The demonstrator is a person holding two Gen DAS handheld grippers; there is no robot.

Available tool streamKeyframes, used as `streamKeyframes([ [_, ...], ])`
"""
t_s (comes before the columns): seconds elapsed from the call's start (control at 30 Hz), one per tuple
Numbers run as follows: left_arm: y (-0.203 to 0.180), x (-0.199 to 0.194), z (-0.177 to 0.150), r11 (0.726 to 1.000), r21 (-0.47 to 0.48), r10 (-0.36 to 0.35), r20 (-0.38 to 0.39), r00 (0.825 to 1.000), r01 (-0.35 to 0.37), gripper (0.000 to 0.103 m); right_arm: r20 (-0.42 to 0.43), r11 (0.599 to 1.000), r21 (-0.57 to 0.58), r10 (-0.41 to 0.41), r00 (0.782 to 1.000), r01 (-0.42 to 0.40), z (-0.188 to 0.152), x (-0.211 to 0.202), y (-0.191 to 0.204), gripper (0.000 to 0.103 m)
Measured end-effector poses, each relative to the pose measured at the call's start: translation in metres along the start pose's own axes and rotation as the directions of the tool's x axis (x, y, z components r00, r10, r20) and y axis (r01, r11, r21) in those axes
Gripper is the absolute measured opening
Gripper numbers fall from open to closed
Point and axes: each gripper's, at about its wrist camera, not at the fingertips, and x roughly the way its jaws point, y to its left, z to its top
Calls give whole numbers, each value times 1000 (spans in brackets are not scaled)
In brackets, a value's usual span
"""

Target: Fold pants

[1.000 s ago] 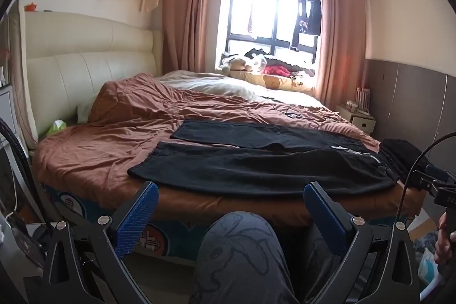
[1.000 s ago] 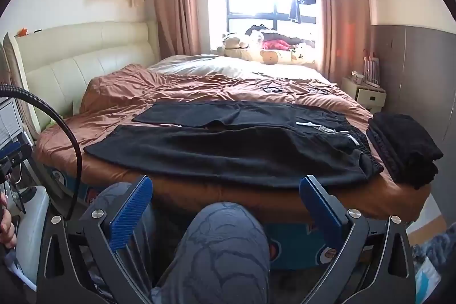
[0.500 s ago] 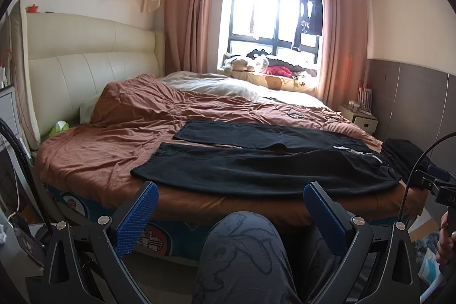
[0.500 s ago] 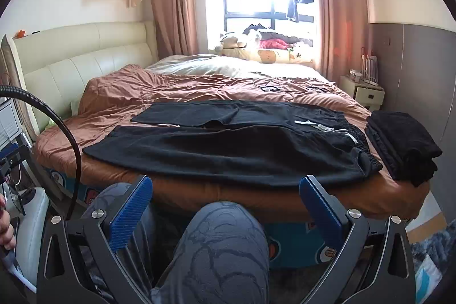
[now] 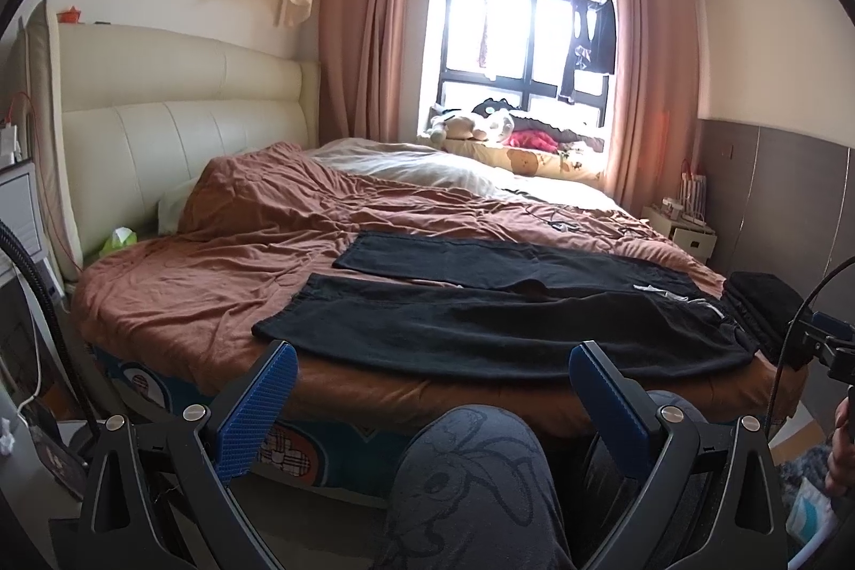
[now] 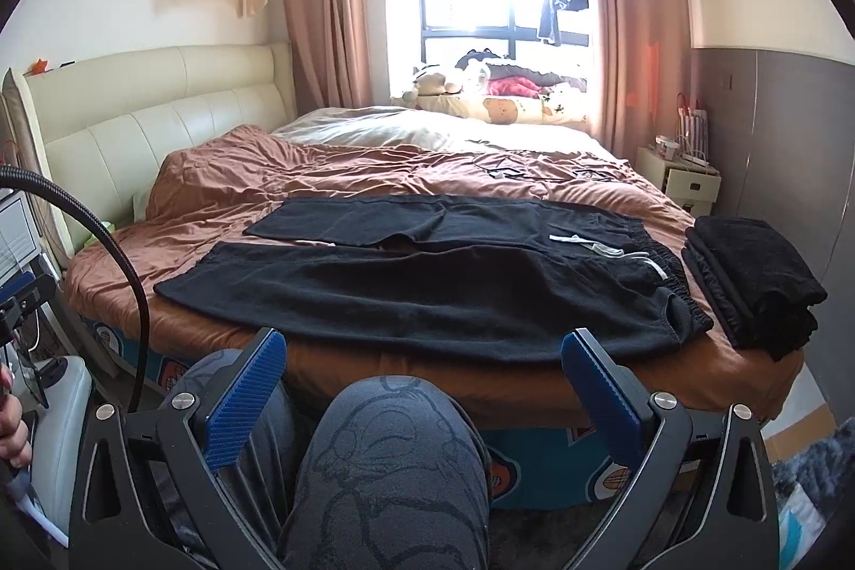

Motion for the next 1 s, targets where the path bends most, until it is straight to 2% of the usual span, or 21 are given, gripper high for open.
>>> streamKeyframes([
  [0.3,6,16,6,1000,-10,9,-21,1000,-9,103,11,997,-71,-39,999,40,5,11,1,103],
  [0.57,23,36,16,1000,-19,17,-40,999,-18,103,16,999,-1,-41,999,41,15,29,-14,103],
  [0.7,35,54,16,999,-42,26,-67,997,-29,103,-79,997,6,-80,994,81,14,40,-19,103],
  [0.73,37,59,16,998,-46,29,-73,997,-33,103,-79,996,7,-90,993,91,14,41,-21,103],
  [0.8,42,69,16,998,-53,37,-89,995,-41,103,-214,995,-15,-104,971,103,14,50,-20,103],
  [0.87,47,79,15,997,-65,34,-106,994,-41,103,-242,994,-2,-105,965,108,18,56,-23,103],
  [0.97,53,95,14,996,-75,44,-129,991,-54,103,-182,990,23,-129,975,136,22,58,-29,103],
  [1.0,55,101,14,995,-80,47,-137,989,-58,103,-190,990,27,-134,973,141,22,60,-30,103],
])
